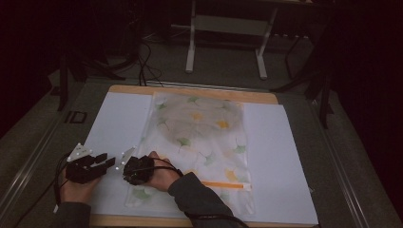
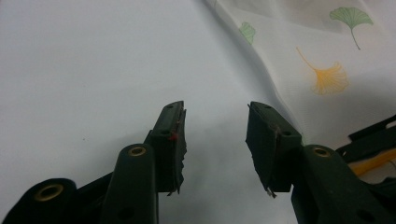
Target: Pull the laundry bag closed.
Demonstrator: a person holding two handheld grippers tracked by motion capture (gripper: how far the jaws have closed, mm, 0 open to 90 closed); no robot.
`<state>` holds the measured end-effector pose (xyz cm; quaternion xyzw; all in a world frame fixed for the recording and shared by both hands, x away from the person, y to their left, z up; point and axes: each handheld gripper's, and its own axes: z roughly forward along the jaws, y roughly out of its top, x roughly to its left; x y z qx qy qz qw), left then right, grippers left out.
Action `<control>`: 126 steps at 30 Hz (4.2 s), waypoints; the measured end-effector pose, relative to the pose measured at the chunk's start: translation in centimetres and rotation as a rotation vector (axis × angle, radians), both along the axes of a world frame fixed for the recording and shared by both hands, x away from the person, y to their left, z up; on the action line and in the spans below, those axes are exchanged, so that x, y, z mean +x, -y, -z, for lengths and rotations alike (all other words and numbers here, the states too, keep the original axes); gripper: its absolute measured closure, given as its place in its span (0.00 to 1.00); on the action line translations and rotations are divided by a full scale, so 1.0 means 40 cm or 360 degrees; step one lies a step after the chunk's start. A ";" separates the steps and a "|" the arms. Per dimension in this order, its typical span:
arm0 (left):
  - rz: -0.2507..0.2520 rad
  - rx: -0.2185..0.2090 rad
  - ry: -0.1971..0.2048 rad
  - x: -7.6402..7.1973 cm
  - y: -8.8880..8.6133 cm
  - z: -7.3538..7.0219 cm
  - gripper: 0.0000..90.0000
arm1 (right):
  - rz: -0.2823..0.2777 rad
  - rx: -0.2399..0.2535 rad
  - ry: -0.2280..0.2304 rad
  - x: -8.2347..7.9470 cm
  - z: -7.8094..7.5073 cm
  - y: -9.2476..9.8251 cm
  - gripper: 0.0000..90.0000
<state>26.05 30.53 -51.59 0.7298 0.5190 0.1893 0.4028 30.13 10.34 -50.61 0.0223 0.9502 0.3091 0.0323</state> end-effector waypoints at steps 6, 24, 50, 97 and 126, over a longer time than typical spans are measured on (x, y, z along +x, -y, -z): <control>0.0003 0.0005 0.0000 0.000 0.001 0.000 0.64 | 0.0018 -0.0055 0.0003 0.005 0.017 -0.021 0.83; -0.0016 -0.0006 0.0013 -0.003 -0.004 -0.001 0.64 | 0.0085 -0.0088 -0.0010 0.009 0.016 -0.046 0.93; -0.0035 0.0000 0.0020 -0.006 -0.008 -0.002 0.64 | 0.0098 -0.0013 0.0019 -0.001 -0.008 0.065 0.91; 0.0176 -0.0044 -0.0093 0.003 0.044 -0.015 0.64 | 0.0032 -0.0258 -0.0012 0.003 0.007 0.040 0.94; 0.0307 -0.0282 -0.0294 0.024 0.079 -0.005 0.67 | 0.0009 -0.0150 0.0097 -0.019 -0.017 0.070 0.94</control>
